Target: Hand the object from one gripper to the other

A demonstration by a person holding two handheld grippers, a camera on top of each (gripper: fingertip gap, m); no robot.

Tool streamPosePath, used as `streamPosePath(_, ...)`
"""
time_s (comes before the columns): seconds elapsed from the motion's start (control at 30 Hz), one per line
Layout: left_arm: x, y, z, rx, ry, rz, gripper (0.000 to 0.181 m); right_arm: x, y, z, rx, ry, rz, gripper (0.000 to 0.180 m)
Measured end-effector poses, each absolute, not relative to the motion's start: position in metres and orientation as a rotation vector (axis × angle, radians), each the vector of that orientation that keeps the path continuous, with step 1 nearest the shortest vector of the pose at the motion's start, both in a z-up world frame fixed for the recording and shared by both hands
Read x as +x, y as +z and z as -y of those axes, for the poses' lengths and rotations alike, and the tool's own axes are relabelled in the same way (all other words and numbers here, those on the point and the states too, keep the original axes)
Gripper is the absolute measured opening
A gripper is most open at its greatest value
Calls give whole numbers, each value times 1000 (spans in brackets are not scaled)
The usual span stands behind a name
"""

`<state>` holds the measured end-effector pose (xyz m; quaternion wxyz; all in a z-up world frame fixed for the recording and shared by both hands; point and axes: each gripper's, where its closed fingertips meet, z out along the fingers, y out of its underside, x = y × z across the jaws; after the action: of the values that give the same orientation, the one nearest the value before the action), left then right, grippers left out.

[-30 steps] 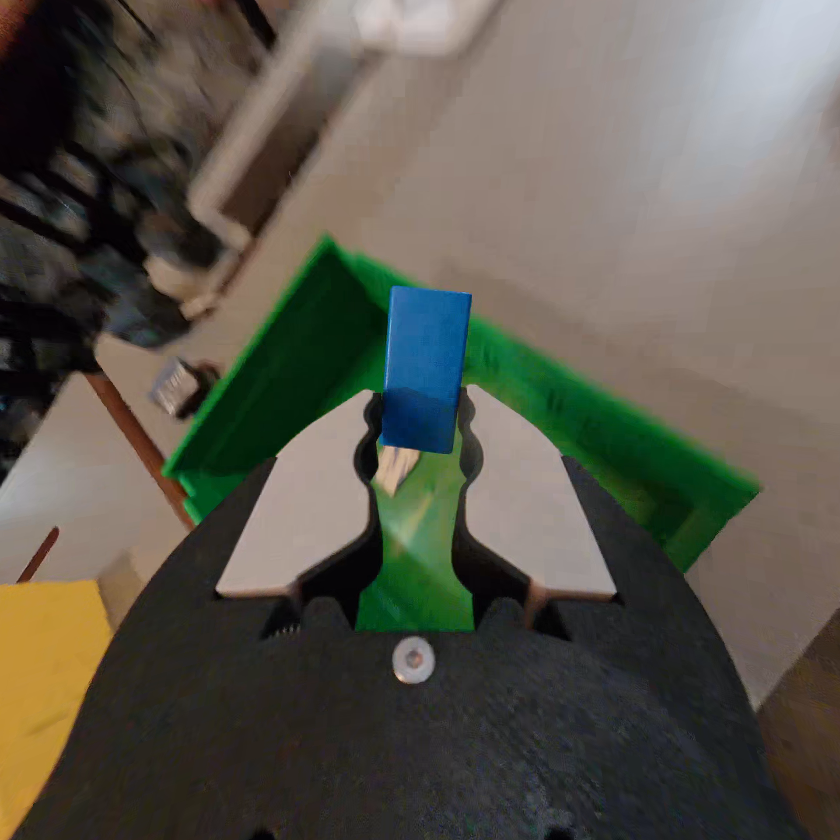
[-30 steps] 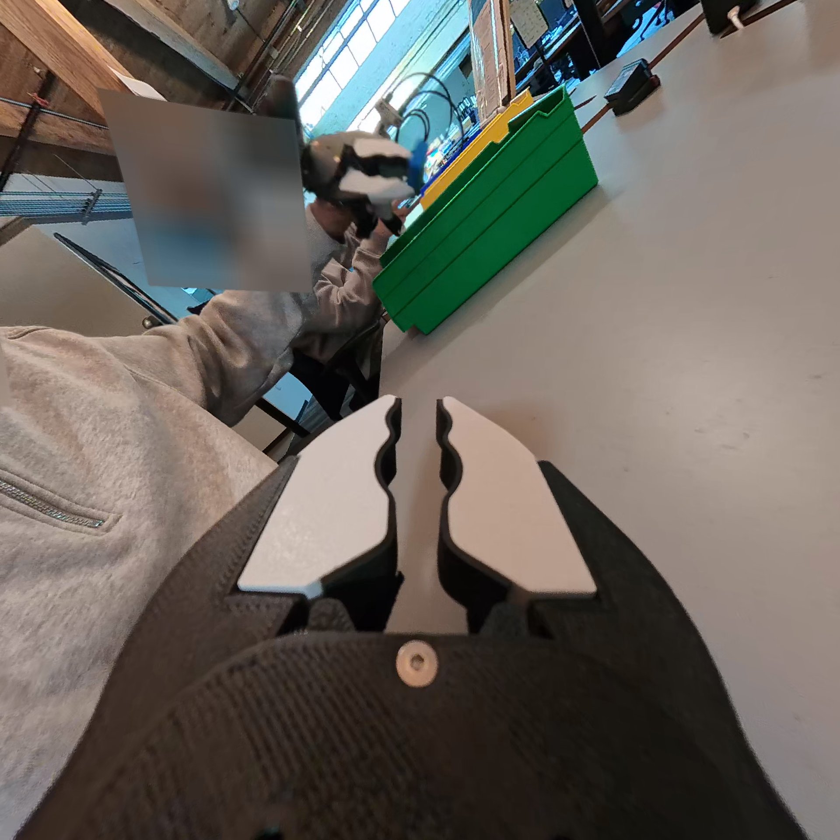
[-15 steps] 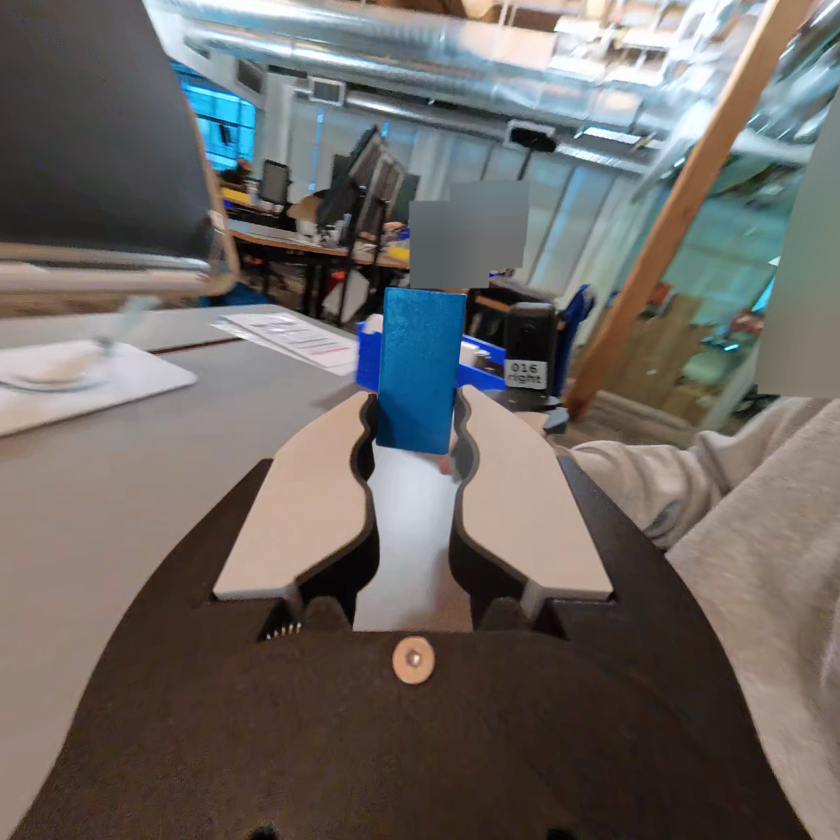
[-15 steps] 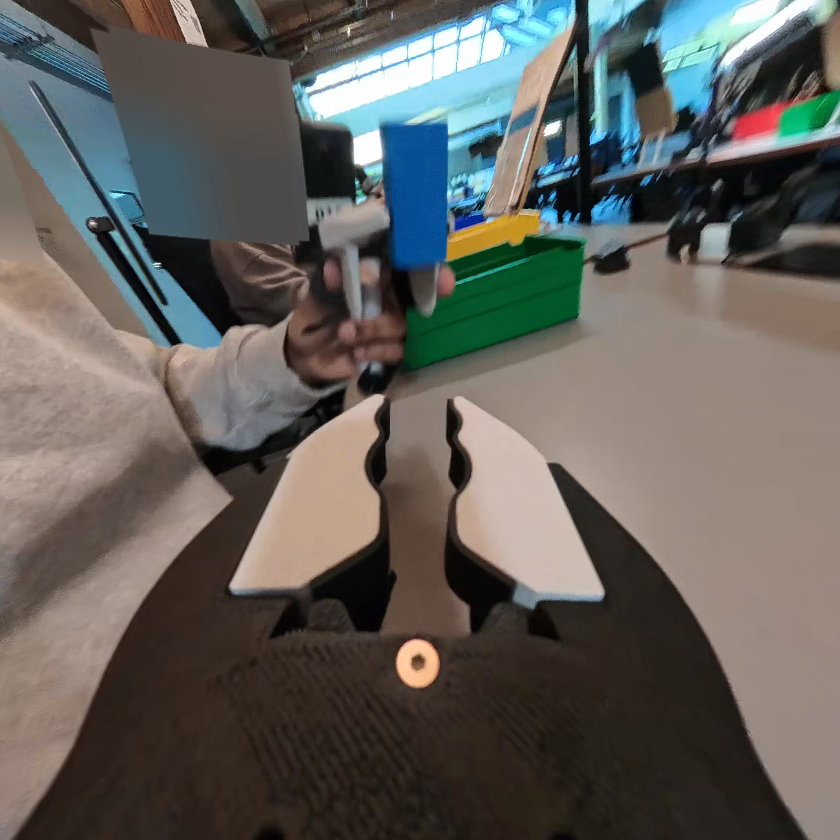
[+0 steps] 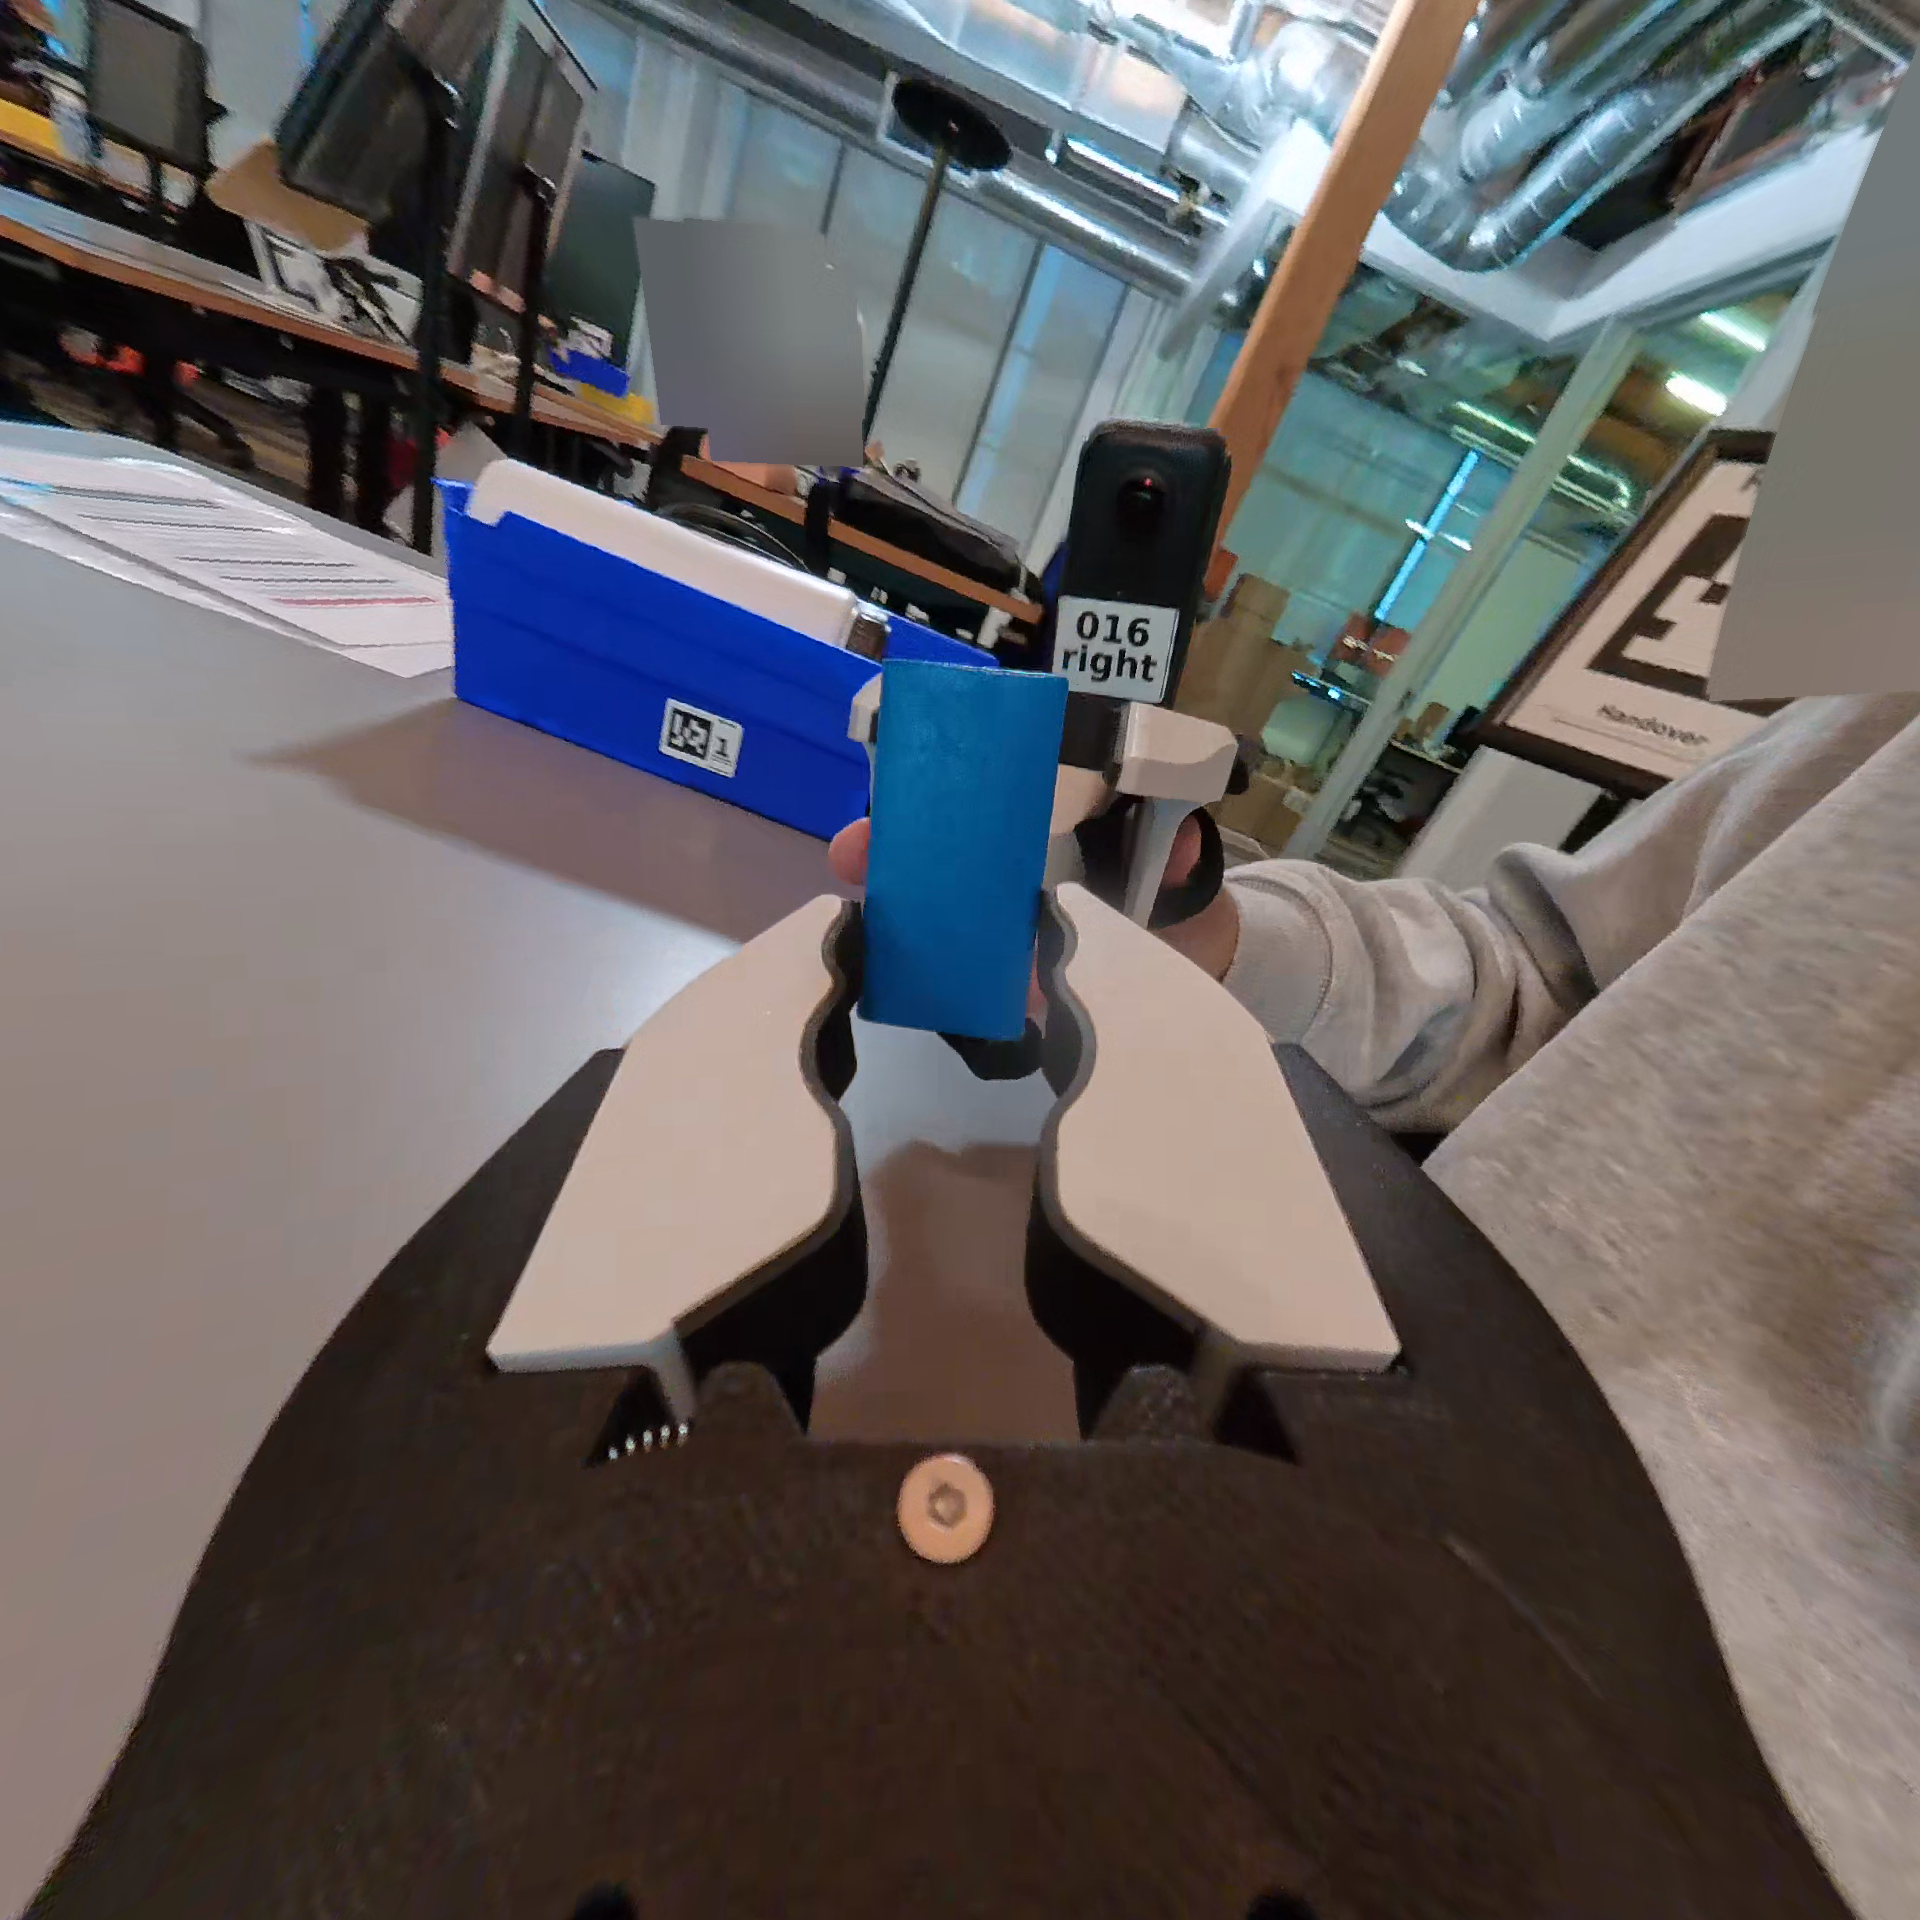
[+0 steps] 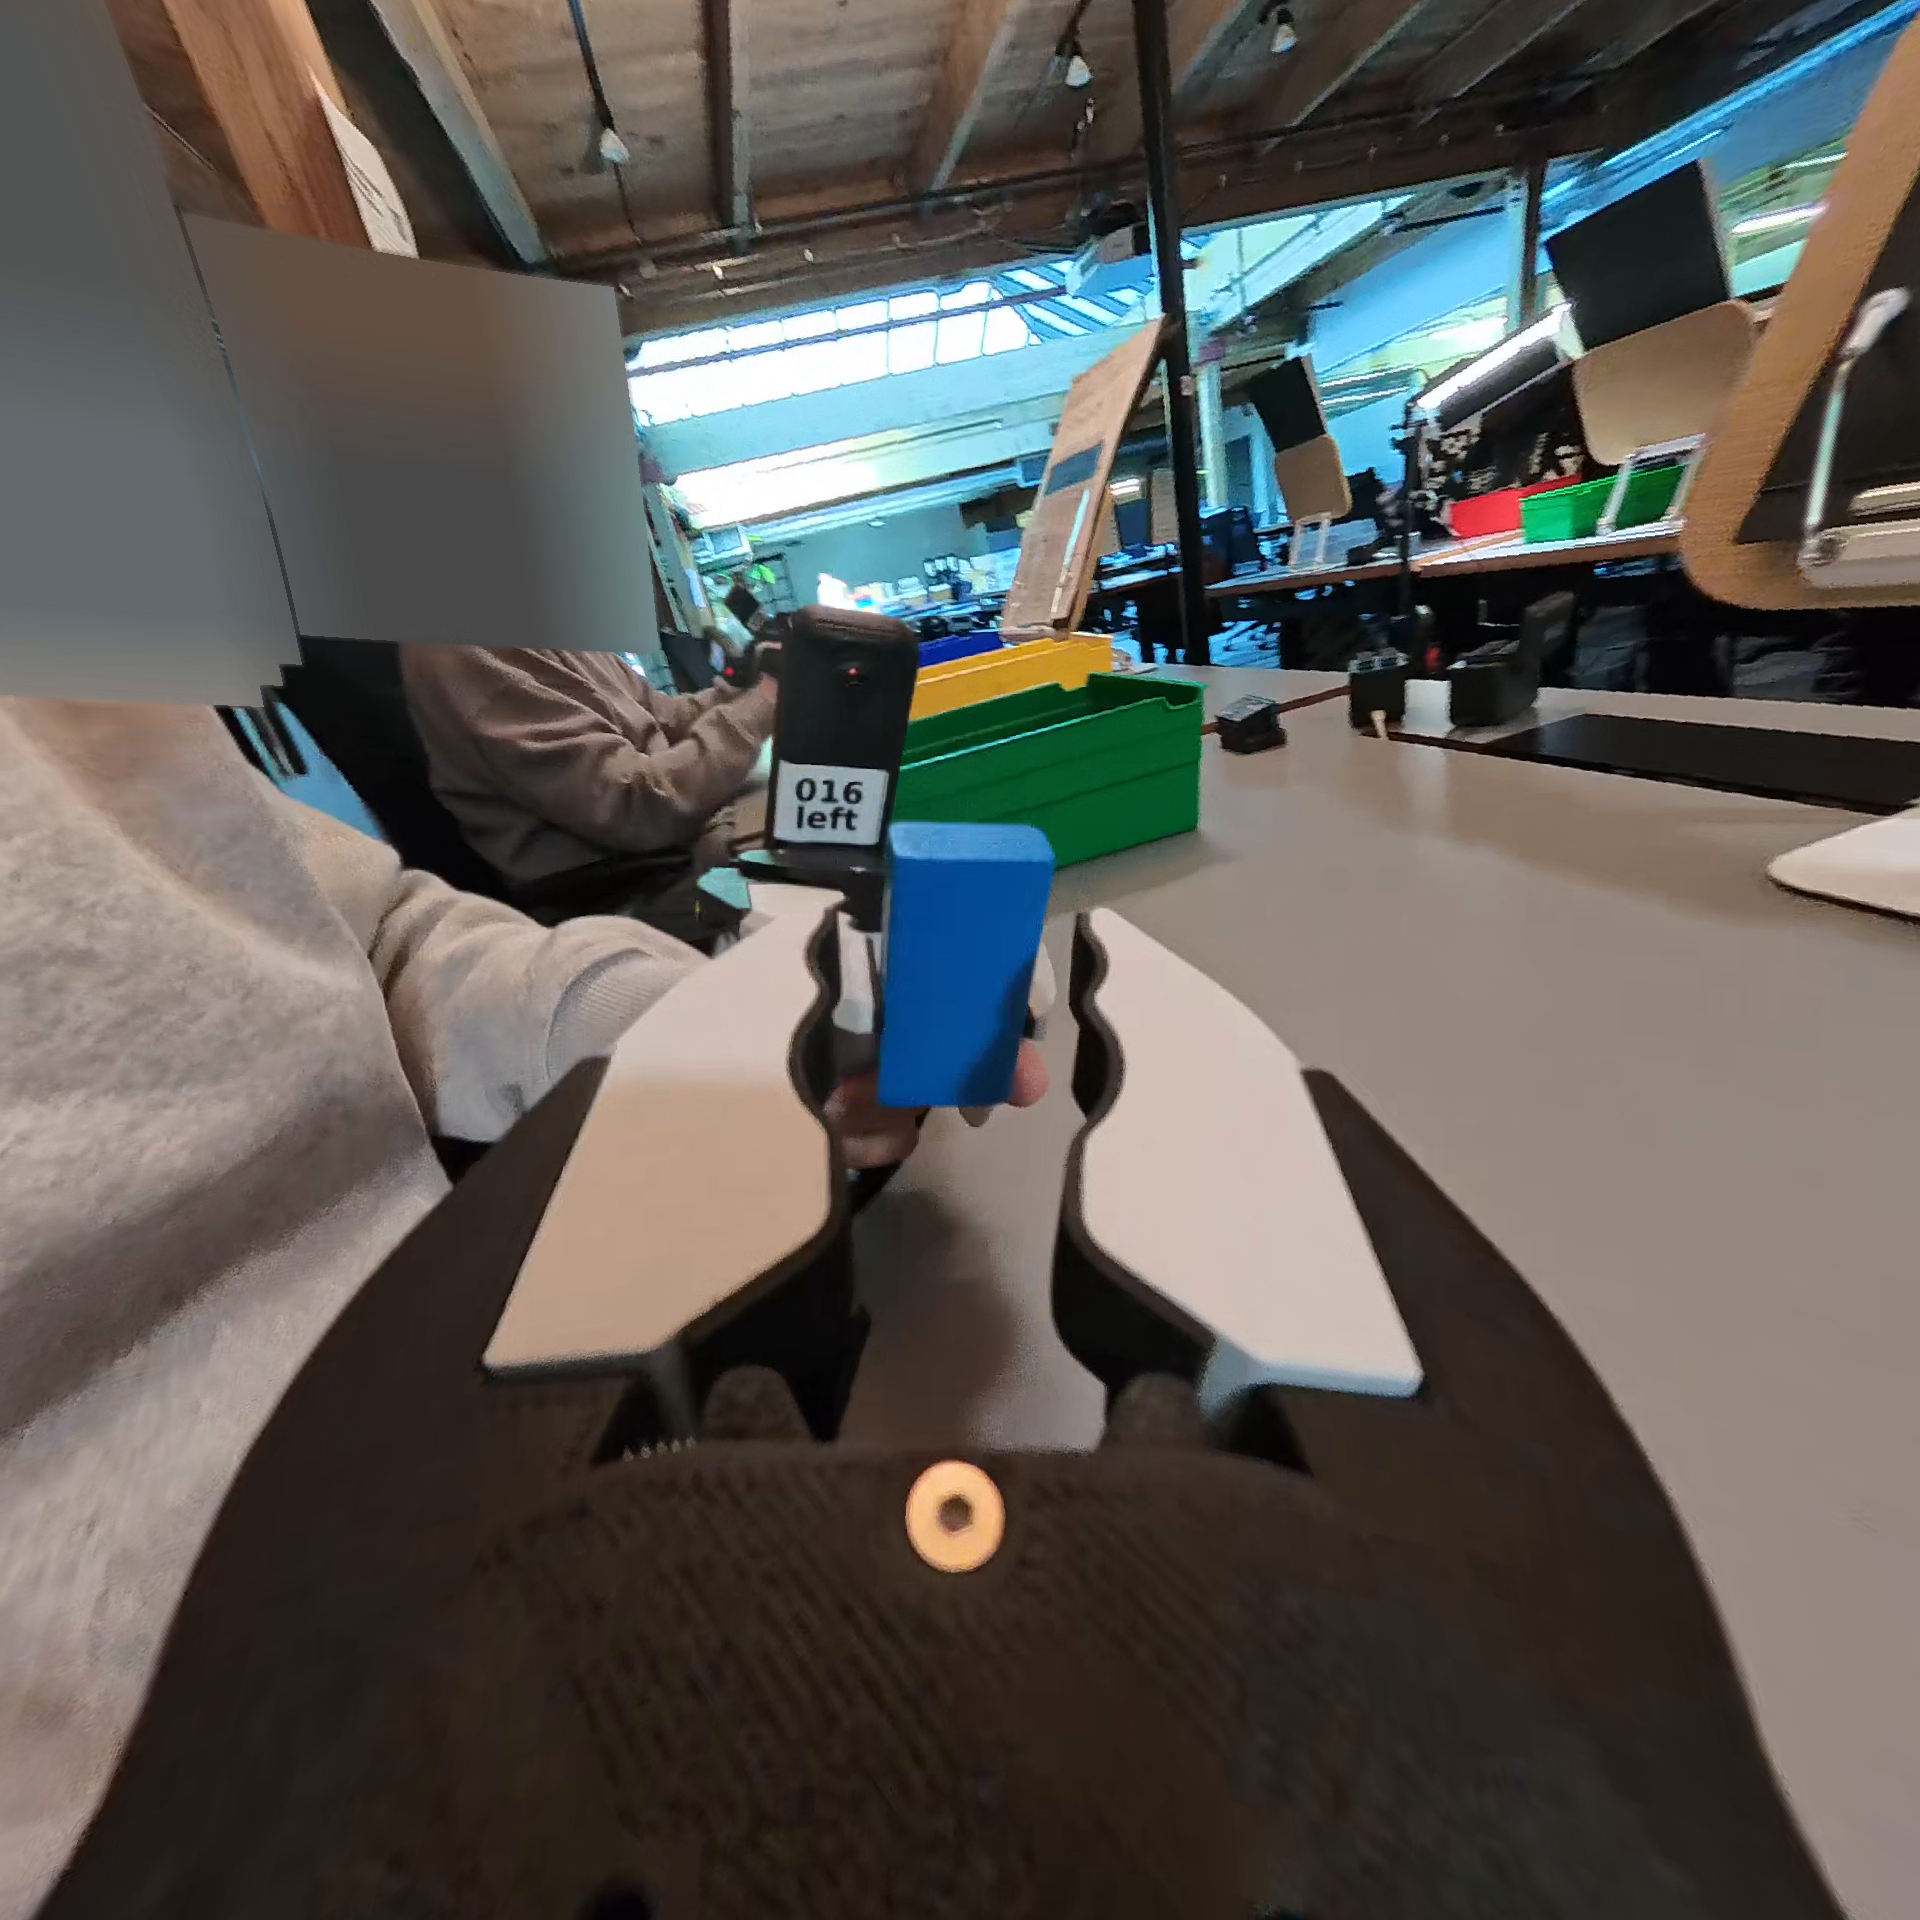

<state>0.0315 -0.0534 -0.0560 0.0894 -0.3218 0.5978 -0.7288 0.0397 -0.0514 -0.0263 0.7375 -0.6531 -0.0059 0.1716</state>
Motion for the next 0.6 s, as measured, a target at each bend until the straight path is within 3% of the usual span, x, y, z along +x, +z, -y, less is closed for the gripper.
streamPosePath(0.47, 34, -66, 71, -921, -2224, -1879, 33, 44, -36, 60, -1477, 381, -46, 33)
streamPosePath(0.6, 32, -66, 65, -962, -2241, -1857, 61, 45, -28, 59, -1417, 476, -55, 32)
